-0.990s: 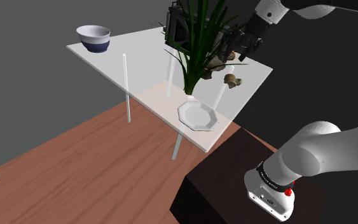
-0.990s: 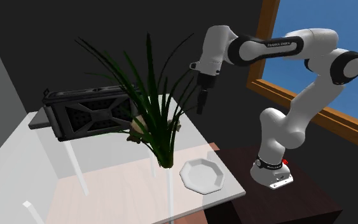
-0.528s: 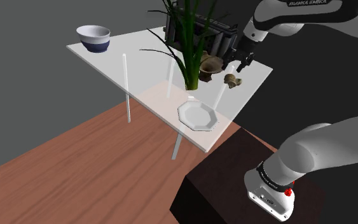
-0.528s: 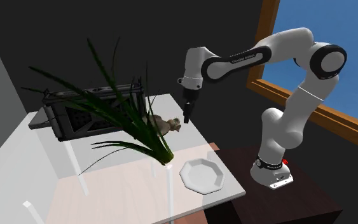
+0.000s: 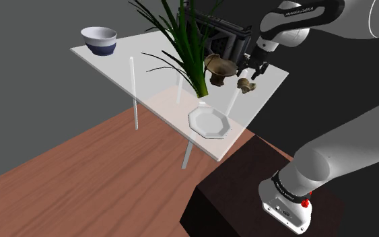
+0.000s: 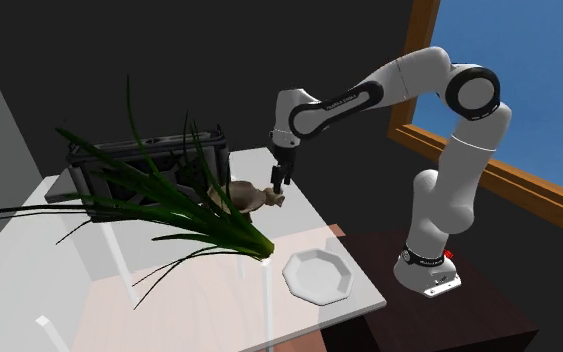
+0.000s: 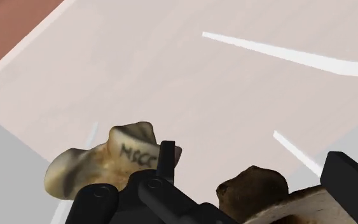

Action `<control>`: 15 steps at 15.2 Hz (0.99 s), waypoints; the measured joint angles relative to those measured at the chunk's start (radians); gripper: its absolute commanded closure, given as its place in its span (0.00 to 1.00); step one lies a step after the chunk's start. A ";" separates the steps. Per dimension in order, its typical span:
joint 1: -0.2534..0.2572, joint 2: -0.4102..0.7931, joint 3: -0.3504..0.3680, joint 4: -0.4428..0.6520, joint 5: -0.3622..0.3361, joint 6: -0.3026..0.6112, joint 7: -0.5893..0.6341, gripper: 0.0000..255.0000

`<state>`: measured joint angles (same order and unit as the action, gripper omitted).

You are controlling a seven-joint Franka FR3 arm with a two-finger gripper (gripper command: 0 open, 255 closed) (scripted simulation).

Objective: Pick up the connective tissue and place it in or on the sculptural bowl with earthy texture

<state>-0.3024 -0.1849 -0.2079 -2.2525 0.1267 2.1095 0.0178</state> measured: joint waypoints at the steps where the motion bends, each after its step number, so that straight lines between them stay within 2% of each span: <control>1: -0.010 0.024 -0.015 0.018 0.006 0.002 -0.011 0.00; 7: -0.037 0.154 -0.053 0.063 0.053 0.072 -0.036 0.00; 15: -0.035 0.197 -0.052 0.031 0.081 0.151 -0.058 0.00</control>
<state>-0.3370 0.0120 -0.2599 -2.2217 0.2075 2.2605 -0.0403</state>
